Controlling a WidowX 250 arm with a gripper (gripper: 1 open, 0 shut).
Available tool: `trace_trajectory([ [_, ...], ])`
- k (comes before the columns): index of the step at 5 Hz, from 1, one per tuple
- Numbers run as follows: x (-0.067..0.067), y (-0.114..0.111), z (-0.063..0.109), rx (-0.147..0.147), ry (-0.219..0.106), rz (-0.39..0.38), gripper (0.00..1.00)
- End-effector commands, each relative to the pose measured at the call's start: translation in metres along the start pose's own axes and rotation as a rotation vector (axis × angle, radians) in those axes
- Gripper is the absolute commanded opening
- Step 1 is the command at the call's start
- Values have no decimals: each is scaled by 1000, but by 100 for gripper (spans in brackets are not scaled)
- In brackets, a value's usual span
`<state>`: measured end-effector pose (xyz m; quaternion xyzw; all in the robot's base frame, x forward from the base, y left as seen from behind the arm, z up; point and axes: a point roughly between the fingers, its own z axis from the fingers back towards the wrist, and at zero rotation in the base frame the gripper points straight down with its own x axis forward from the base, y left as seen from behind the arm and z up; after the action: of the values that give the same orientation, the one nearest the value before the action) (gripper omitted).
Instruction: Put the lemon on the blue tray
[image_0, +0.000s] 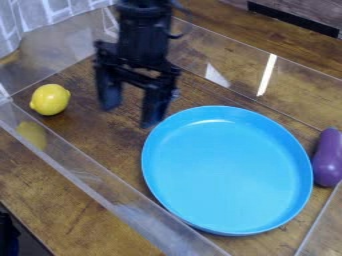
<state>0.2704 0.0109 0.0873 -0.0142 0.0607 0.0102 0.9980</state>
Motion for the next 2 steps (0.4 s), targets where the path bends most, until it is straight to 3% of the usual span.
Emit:
trace_trajectory([
  [1,-4,34,7,-4,-79,104,100],
  [2,-9,52,7,-12,-101,200,100],
])
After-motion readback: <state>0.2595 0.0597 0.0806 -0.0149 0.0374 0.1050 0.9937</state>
